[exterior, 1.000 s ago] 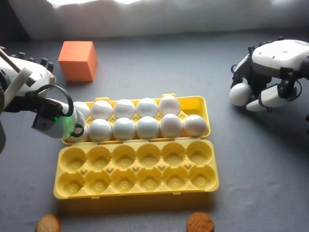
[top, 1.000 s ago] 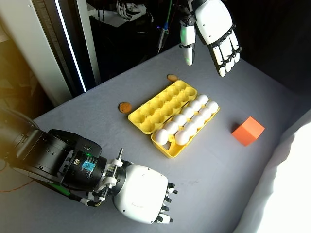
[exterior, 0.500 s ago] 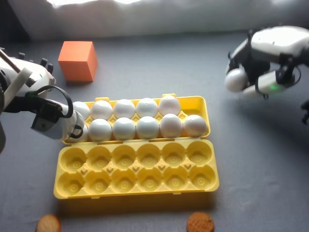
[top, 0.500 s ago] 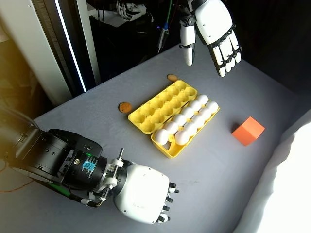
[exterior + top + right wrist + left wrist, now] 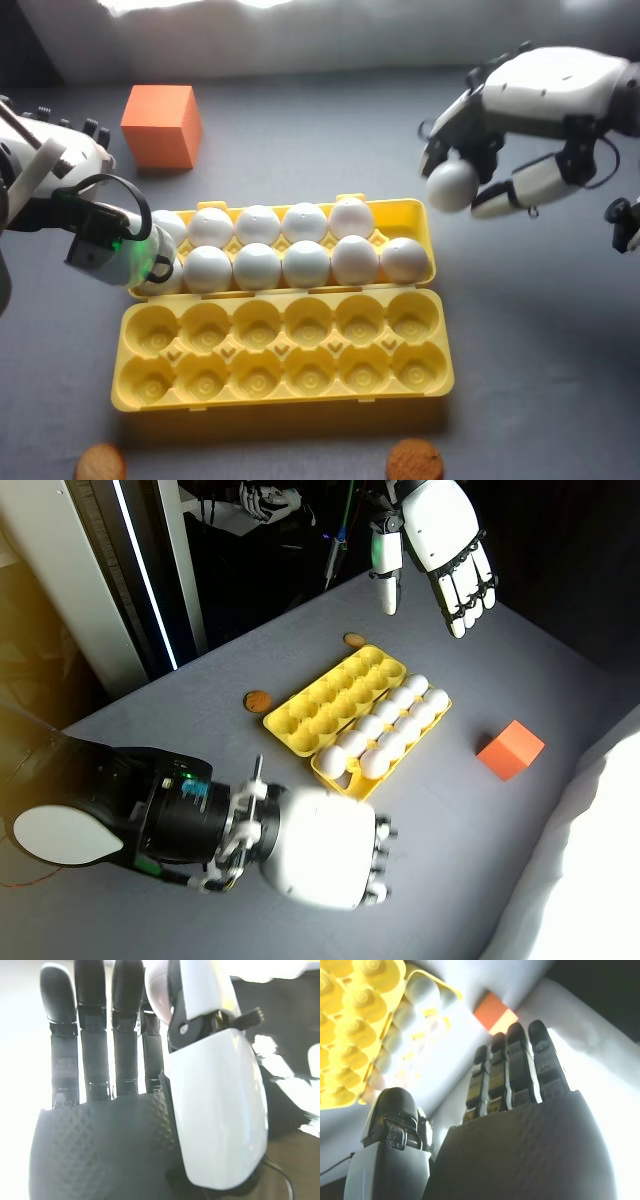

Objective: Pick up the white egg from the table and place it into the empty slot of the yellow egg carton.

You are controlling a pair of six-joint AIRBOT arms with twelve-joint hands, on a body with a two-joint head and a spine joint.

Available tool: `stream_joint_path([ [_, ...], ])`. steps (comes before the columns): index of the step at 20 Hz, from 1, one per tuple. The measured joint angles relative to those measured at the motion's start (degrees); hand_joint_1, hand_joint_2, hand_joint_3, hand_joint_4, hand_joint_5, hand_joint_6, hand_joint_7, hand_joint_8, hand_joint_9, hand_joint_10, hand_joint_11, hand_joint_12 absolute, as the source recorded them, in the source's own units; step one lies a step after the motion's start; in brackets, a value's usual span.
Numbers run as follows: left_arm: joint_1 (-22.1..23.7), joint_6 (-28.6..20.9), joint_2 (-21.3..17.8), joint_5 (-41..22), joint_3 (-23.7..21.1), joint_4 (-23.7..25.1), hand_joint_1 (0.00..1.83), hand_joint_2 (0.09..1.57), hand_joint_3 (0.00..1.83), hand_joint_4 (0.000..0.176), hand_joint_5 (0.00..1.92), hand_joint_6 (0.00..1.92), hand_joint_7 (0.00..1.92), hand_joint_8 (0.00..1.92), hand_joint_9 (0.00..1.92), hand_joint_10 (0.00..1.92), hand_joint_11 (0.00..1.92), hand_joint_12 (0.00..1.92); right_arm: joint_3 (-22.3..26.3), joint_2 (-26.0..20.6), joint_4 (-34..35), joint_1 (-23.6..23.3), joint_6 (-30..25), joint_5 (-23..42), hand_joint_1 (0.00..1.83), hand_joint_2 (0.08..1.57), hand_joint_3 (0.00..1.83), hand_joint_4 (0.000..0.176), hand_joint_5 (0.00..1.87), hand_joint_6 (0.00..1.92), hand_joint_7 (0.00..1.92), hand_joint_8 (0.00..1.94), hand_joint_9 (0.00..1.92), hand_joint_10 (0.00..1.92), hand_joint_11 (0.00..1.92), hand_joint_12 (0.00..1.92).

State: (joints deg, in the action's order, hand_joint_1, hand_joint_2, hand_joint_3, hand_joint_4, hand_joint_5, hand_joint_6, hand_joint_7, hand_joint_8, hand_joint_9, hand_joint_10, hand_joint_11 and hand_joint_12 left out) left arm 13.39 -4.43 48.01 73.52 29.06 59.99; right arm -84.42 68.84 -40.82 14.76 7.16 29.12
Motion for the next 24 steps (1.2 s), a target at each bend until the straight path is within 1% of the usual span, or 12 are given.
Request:
stream_joint_path([
  [2, 0.0, 0.0, 0.0, 0.0, 0.0, 0.0, 0.08, 1.32, 0.00, 0.000, 0.13, 0.00, 0.15, 0.00, 0.14, 0.00, 0.00, 0.22, 0.0, 0.0, -8.6, 0.0, -5.7, 2.4, 1.23, 1.10, 0.00, 0.000, 1.00, 0.89, 1.04, 1.01, 0.93, 0.92, 0.62, 1.43],
  [3, 0.0, 0.0, 0.0, 0.1, 0.0, 0.0, 0.06, 1.32, 0.01, 0.000, 0.11, 0.00, 0.13, 0.00, 0.12, 0.00, 0.00, 0.15, 0.0, 0.2, -9.3, 0.1, -5.8, 3.0, 1.23, 1.11, 0.00, 0.000, 0.99, 0.91, 1.01, 1.05, 0.91, 0.93, 0.61, 1.44],
  [4, 0.0, 0.0, 0.0, 0.1, 0.0, 0.0, 0.05, 1.31, 0.00, 0.000, 0.13, 0.00, 0.17, 0.00, 0.16, 0.00, 0.00, 0.22, 0.0, 0.3, -9.2, 0.2, -5.9, 3.2, 1.22, 1.12, 0.00, 0.000, 0.97, 0.94, 0.98, 1.10, 0.89, 0.96, 0.60, 1.46],
  [6, 0.0, 0.0, 0.0, 0.0, 0.0, 0.0, 0.07, 1.32, 0.00, 0.000, 0.12, 0.00, 0.15, 0.00, 0.14, 0.00, 0.00, 0.17, -0.3, 0.8, -9.1, 0.2, -5.9, 3.5, 1.22, 1.12, 0.00, 0.000, 0.98, 0.94, 0.99, 1.09, 0.89, 1.00, 0.59, 1.51],
  [8, 0.0, 0.0, 0.0, 0.1, 0.0, -0.1, 0.08, 1.32, 0.00, 0.000, 0.15, 0.00, 0.19, 0.01, 0.18, 0.01, 0.00, 0.25, -0.9, 1.4, -7.3, 0.2, -5.4, 3.1, 1.22, 1.12, 0.00, 0.000, 0.96, 0.95, 0.99, 1.09, 0.87, 1.02, 0.60, 1.50],
  [9, 0.0, 0.0, 0.0, 0.0, 0.0, 0.0, 0.06, 1.32, 0.00, 0.000, 0.12, 0.00, 0.16, 0.00, 0.15, 0.00, 0.00, 0.21, -1.4, 1.7, -6.5, 0.2, -5.1, 3.1, 1.23, 1.11, 0.00, 0.000, 0.98, 0.94, 1.00, 1.07, 0.88, 1.02, 0.61, 1.48],
  [12, 0.0, 0.0, 0.0, 0.0, 0.0, 0.0, 0.08, 1.32, 0.00, 0.000, 0.15, 0.00, 0.18, 0.01, 0.18, 0.01, 0.00, 0.25, -3.8, 3.0, -4.7, 0.2, -4.2, 2.7, 1.22, 1.12, 0.00, 0.000, 0.96, 0.97, 0.98, 1.10, 0.86, 1.03, 0.59, 1.49],
  [13, 0.0, 0.0, 0.0, 0.0, 0.0, 0.0, 0.07, 1.32, 0.00, 0.000, 0.14, 0.00, 0.17, 0.00, 0.17, 0.00, 0.00, 0.22, -4.7, 3.6, -4.3, 0.2, -4.1, 2.3, 1.22, 1.12, 0.00, 0.005, 0.97, 0.96, 0.97, 1.10, 0.86, 1.03, 0.60, 1.49],
  [20, 0.0, 0.0, 0.0, 0.0, 0.0, 0.0, 0.07, 1.33, 0.00, 0.000, 0.14, 0.00, 0.17, 0.00, 0.16, 0.00, 0.00, 0.21, -8.7, 6.6, -4.0, -0.2, -4.1, 3.5, 1.23, 1.10, 0.00, 0.000, 1.00, 0.90, 1.02, 1.05, 0.90, 1.00, 0.62, 1.47],
  [22, 0.0, 0.0, 0.0, 0.0, 0.0, 0.0, 0.10, 1.31, 0.00, 0.000, 0.16, 0.00, 0.20, 0.00, 0.19, 0.01, 0.00, 0.35, -9.9, 7.6, -3.8, -0.2, -4.1, 3.8, 1.22, 1.11, 0.00, 0.000, 0.97, 0.95, 1.00, 1.07, 0.89, 0.99, 0.61, 1.44],
  [23, 0.0, 0.0, 0.0, 0.0, 0.0, 0.0, 0.08, 1.32, 0.00, 0.000, 0.14, 0.00, 0.18, 0.01, 0.17, 0.01, 0.00, 0.28, -10.2, 8.0, -3.1, -0.2, -4.1, 3.5, 1.22, 1.12, 0.00, 0.009, 0.96, 0.98, 0.98, 1.06, 0.89, 0.94, 0.60, 1.41],
  [24, 0.0, 0.0, 0.0, 0.1, 0.0, 0.0, 0.10, 1.31, 0.00, 0.000, 0.17, 0.01, 0.20, 0.01, 0.19, 0.01, 0.00, 0.34, -10.4, 8.3, -2.7, -0.2, -4.0, 3.5, 1.21, 1.13, 0.00, 0.014, 0.92, 1.06, 0.96, 1.08, 0.88, 0.90, 0.58, 1.39],
])
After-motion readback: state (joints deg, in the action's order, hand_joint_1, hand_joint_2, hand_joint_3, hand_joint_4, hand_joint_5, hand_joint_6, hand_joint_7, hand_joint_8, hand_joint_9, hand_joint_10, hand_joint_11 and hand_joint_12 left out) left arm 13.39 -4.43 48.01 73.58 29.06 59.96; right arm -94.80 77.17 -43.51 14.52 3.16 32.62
